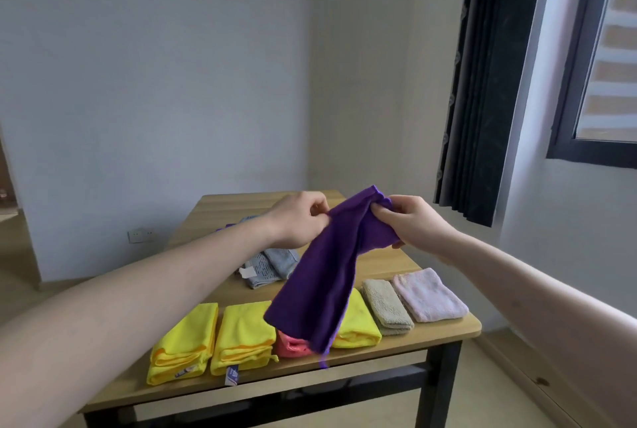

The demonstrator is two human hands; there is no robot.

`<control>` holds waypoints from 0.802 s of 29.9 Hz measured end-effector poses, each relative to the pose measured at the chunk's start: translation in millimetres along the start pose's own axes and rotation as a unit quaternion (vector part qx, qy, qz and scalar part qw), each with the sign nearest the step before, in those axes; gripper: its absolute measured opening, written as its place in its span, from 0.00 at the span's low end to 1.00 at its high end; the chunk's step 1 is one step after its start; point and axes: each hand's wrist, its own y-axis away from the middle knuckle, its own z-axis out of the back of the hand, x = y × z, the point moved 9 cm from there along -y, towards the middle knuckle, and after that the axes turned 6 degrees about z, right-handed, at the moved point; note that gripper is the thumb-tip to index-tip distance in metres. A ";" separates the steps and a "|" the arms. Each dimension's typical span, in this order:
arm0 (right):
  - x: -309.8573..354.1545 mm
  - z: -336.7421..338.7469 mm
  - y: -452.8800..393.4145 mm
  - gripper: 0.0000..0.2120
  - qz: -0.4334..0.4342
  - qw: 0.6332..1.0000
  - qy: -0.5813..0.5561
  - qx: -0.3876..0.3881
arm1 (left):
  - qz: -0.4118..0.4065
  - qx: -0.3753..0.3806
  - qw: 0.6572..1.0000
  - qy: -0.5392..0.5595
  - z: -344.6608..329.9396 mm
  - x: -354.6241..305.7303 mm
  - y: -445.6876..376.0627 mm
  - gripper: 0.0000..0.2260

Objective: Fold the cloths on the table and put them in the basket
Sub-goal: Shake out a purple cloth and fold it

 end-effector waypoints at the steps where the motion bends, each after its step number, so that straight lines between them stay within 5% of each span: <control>1: -1.7 0.3 0.9 0.16 -0.003 1.000 -0.001 0.010 | 0.008 -0.013 1.000 -0.001 5.6 0.2 -1.8 0.04; 9: -8.3 0.3 10.2 0.04 -0.007 0.998 0.029 0.061 | 0.013 -0.045 0.999 0.014 24.6 -8.8 -10.2 0.04; 19: 7.1 -18.4 18.5 0.16 -0.039 0.987 -0.079 0.134 | 0.060 -0.014 0.990 0.124 29.3 -7.2 -12.7 0.07; 24: 9.7 -20.1 18.1 0.09 -0.022 0.990 -0.052 0.125 | 0.079 0.001 0.981 0.178 31.0 -2.3 -13.5 0.07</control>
